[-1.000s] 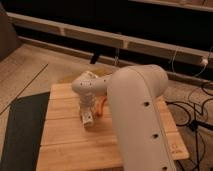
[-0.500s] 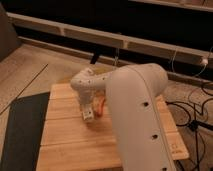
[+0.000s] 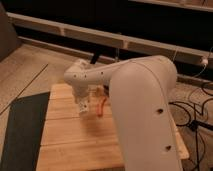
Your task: Place the bottle in the ceramic bowl
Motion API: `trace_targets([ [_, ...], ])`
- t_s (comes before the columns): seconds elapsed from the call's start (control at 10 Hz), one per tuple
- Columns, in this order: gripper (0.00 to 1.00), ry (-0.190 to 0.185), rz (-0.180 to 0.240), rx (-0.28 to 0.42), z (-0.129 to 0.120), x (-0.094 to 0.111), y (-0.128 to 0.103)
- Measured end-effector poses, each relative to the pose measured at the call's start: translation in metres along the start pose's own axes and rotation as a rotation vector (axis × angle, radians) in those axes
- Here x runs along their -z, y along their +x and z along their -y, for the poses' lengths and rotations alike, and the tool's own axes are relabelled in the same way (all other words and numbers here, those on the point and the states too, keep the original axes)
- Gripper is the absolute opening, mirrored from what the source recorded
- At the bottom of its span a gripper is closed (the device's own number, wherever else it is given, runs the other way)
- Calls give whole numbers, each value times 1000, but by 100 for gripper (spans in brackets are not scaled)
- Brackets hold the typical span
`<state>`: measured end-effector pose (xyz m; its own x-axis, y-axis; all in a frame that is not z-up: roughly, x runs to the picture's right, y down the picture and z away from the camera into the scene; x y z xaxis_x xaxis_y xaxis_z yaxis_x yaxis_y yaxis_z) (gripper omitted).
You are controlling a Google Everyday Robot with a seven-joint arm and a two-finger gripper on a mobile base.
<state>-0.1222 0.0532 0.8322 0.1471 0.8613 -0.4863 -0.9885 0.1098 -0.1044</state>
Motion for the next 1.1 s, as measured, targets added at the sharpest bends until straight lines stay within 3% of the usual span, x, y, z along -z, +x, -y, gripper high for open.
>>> trace_targets([
  [0.1, 0, 9, 14, -21, 10, 9, -4],
  [0.2, 0, 37, 23, -64, 36, 22, -8],
  [0.6, 0, 74, 13, -221, 121, 37, -19],
  [0.9, 0, 66, 10, -215, 115, 36, -19],
  [1.1, 0, 96, 15, -217, 122, 35, -21],
])
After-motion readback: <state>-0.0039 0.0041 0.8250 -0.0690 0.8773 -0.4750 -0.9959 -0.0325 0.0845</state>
